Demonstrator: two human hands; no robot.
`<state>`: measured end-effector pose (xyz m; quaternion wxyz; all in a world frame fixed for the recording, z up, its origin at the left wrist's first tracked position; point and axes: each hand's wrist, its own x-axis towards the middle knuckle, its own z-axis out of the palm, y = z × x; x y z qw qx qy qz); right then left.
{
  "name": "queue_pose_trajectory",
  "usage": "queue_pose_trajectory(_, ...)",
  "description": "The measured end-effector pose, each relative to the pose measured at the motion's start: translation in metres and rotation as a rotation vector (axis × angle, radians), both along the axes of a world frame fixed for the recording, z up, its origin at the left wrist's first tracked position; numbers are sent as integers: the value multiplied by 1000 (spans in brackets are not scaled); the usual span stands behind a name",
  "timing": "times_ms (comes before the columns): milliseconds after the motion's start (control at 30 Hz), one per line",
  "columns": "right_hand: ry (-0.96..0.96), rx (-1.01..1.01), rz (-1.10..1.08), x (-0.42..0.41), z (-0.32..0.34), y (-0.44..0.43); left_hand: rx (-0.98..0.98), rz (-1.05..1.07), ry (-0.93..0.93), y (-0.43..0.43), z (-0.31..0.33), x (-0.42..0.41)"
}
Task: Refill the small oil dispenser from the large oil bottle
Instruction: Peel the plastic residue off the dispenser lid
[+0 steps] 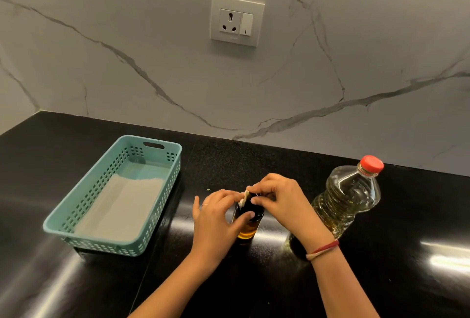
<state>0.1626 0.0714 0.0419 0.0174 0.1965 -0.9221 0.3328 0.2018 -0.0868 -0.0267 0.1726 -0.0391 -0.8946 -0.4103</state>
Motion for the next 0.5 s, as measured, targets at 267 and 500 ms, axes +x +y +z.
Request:
queue_pose_trajectory(267, -17, -62, -13, 0, 2, 0, -78, 13, 276, 16, -12, 6)
queue_pose_trajectory(500, -9, -66, -32, 2, 2, -2, -342, -39, 484, 30, -17, 2)
